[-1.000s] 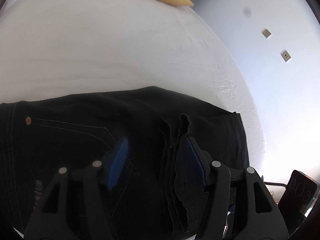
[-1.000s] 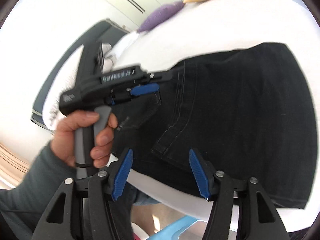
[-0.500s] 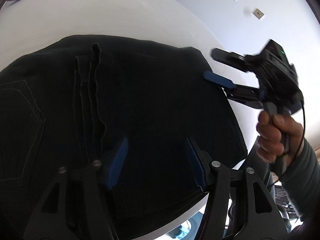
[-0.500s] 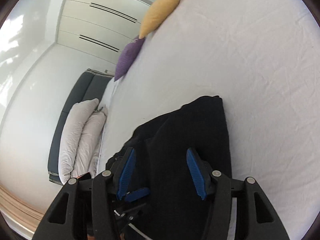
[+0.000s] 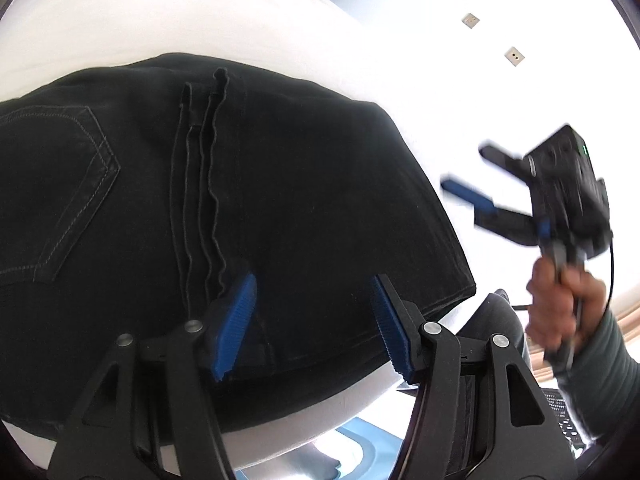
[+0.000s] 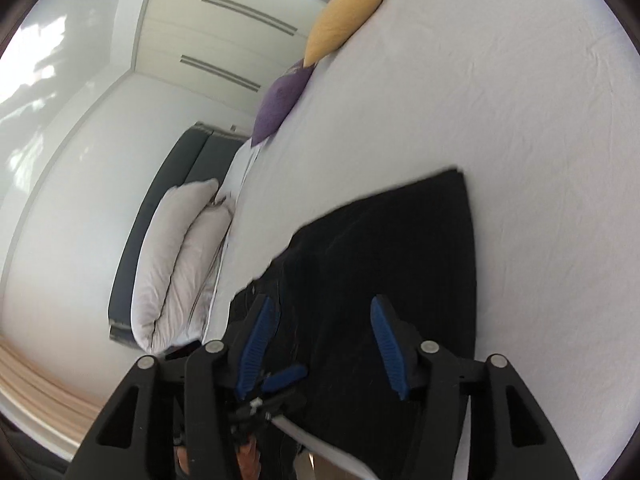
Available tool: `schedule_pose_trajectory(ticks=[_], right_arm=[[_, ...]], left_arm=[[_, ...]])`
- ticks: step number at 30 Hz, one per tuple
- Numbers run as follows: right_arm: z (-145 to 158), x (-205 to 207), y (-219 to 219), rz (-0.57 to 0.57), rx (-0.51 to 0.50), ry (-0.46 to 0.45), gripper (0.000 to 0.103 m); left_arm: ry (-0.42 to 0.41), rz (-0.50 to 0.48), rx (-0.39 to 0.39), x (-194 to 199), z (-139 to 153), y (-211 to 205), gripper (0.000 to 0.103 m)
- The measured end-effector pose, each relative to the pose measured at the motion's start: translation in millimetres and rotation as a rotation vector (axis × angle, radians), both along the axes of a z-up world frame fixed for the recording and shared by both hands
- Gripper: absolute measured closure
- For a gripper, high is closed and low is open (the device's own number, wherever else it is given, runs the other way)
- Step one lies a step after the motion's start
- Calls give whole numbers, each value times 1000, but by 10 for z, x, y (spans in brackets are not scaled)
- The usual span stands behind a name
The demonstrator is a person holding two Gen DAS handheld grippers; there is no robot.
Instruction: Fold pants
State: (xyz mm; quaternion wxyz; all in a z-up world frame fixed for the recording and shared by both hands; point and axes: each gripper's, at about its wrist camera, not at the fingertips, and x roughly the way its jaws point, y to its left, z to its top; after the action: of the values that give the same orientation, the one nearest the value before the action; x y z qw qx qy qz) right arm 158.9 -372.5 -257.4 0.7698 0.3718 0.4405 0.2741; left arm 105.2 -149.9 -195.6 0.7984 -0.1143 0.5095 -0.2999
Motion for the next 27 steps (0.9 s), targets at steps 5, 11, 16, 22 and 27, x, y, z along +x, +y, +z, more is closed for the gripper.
schedule_pose_trajectory(ticks=[5, 11, 16, 22, 27], right_arm=[[-431, -442, -110, -66, 13, 80, 80], [115, -307, 36, -27, 16, -13, 53], [-276, -216, 139, -8, -86, 116, 56], [-44, -320, 37, -95, -60, 90, 55], [337, -81, 550, 11, -5, -25, 49]], left_arm=[[0, 8, -5, -126, -77, 14, 46], [-4, 30, -28, -98, -147, -34, 46], [-1, 44, -68, -101, -133, 210, 46], [-27, 187, -101, -280, 99, 758, 46], [-51, 547, -186, -562, 231, 1966, 42]])
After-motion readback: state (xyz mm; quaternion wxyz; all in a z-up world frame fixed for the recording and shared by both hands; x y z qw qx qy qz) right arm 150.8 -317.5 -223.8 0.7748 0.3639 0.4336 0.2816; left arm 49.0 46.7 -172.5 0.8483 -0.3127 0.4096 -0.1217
